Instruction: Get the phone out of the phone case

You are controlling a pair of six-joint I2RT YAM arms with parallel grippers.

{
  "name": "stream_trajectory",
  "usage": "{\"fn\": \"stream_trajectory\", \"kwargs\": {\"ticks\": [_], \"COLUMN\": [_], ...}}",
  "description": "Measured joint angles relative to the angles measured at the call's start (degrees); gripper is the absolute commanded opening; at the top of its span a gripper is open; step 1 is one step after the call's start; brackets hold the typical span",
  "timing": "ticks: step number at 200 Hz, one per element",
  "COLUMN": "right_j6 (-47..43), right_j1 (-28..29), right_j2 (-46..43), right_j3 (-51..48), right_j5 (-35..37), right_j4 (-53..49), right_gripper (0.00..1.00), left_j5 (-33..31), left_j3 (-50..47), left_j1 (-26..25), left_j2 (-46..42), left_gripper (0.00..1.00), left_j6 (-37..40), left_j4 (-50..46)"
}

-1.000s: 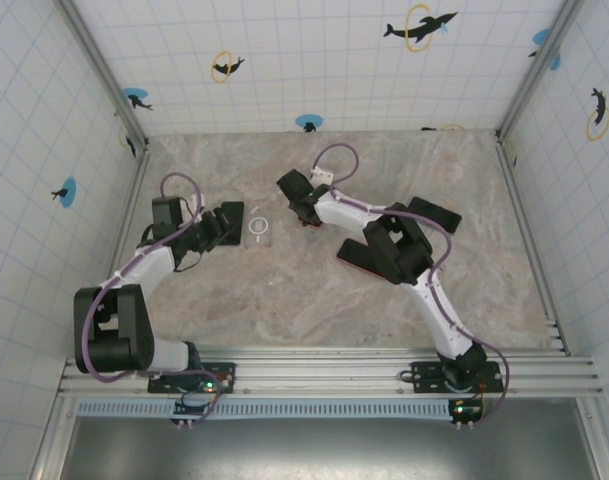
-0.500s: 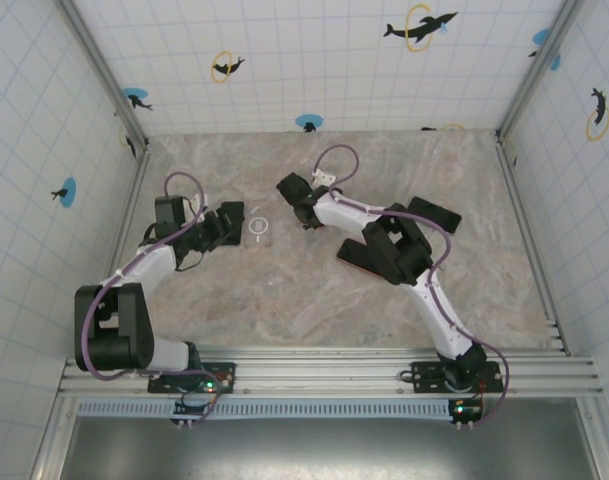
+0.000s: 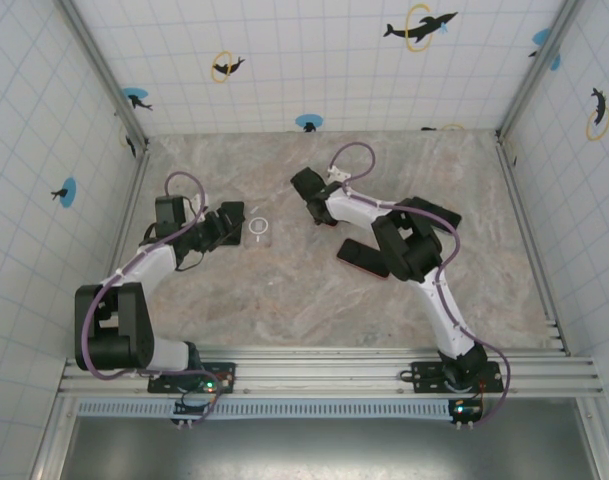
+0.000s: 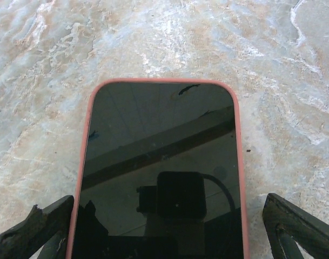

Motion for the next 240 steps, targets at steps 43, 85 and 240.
{"fn": "stream_trajectory", "kwargs": {"ticks": [43,85,240], "right_j6": [0.0,0.7,-5.9], "right_j1": [-0.4,-0.6,-5.1], "right_j2": [0.0,-0.9,-22.5], "right_j3": [0.0,-1.7,-37.9], "right_j5": [-0.2,-0.5,-20.4], "right_j4": [0.1,1.7,32.8], "right_gripper": [0.79,0.70,0.65], "left_j5": [0.0,0.2,0.2], "left_j3": [0.6,1.2,2.0], "left_j1": [0.0,-0.5,-1.4], "left_j2": [0.4,0.7,0.7], "left_gripper": [0.76,0.76,0.75], "left_j6": [0.1,0.2,-0.1], "left_j4": [-0.4,-0.7,-0.8]}}
